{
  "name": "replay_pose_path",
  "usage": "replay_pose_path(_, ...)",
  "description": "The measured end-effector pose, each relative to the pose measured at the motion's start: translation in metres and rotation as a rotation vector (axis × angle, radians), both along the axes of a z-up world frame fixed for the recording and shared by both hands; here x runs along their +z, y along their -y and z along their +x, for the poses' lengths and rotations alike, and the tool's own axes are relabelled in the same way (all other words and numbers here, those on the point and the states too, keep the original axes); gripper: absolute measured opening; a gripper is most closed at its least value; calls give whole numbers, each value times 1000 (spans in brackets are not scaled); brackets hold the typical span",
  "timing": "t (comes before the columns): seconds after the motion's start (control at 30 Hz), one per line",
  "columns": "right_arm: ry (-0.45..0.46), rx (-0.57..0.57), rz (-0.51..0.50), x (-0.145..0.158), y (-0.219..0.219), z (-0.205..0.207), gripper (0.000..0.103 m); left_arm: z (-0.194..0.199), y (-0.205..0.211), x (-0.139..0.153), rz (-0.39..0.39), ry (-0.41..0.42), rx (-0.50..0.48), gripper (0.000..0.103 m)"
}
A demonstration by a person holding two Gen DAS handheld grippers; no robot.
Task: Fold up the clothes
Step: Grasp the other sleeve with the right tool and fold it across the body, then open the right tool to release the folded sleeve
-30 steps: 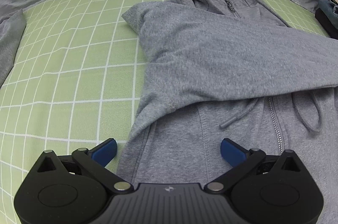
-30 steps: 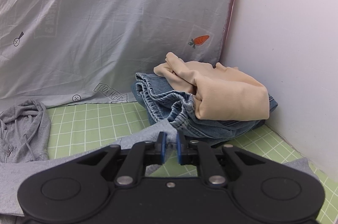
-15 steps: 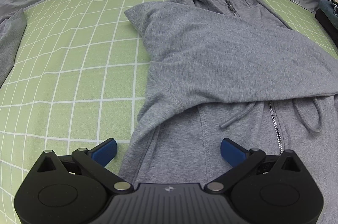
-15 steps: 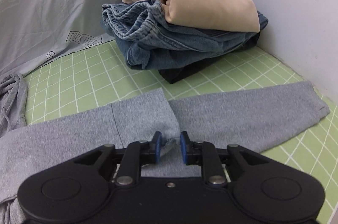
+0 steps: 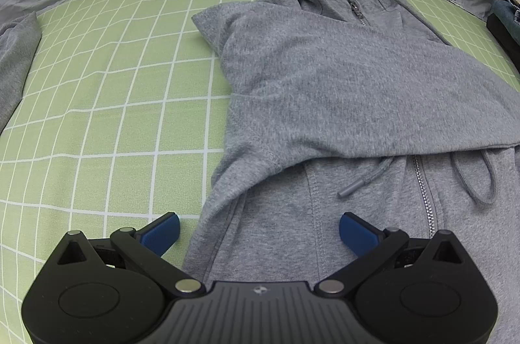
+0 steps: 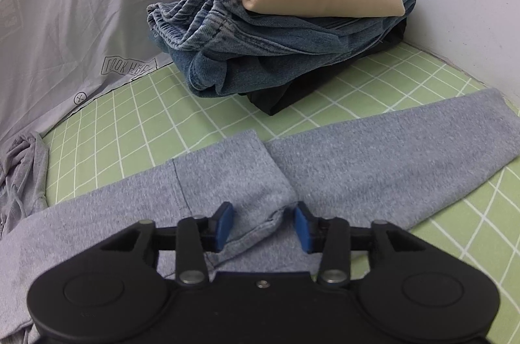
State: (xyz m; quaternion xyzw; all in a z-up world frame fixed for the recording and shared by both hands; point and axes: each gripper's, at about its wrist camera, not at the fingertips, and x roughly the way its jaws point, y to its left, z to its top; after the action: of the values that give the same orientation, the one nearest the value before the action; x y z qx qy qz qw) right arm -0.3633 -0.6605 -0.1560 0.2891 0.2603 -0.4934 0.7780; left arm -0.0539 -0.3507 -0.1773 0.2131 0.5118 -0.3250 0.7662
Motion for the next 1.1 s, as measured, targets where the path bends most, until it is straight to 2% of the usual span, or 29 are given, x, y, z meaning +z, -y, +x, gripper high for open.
replay_pose_path(0.03, 2, 20, -13, 3, -3, 5, 11, 0, 0, 0, -1, 0, 0, 103)
replay_pose_path(0.3, 22, 177, -117, 29, -30, 46, 8, -1, -1, 0, -3, 3, 0, 103)
replay_pose_path(0.47, 103, 405, -33, 28, -76, 102, 8, -1, 0, 1, -5, 4, 1, 103)
replay_pose_path(0.53, 76, 503, 10, 18, -96, 124, 9, -1, 0, 2, -5, 4, 3, 103)
replay_pose_path(0.6, 4, 573, 19, 9, -114, 138, 11, 0, 0, 2, -4, 3, 3, 103)
replay_pose_path(0.63, -23, 596, 19, 7, -120, 141, 15, 0, 0, 2, -4, 2, 3, 103)
replay_pose_path(0.7, -22, 597, 18, 9, -123, 135, 30, 1, 0, 3, -1, -3, 4, 103)
replay_pose_path(0.77, -9, 550, -1, 17, -121, 123, 66, 2, 0, 3, 4, -12, 14, 103)
replay_pose_path(0.8, -12, 520, -22, 21, -119, 117, 75, 4, -2, 4, 2, -22, 30, 103)
replay_pose_path(0.83, -25, 487, -54, 25, -118, 111, 89, 5, -3, 6, -5, -32, 45, 103)
replay_pose_path(0.87, -43, 454, -92, 29, -117, 106, 95, 6, -5, 8, -12, -38, 60, 103)
replay_pose_path(0.93, -89, 396, -161, 32, -113, 95, 103, 4, -9, 19, -24, -14, 77, 103)
replay_pose_path(1.0, -146, 343, -219, 31, -108, 84, 103, 1, -10, 32, -40, 22, 81, 103)
replay_pose_path(1.1, -191, 271, -209, 22, -93, 68, 103, -5, -2, 55, -78, 81, 60, 103)
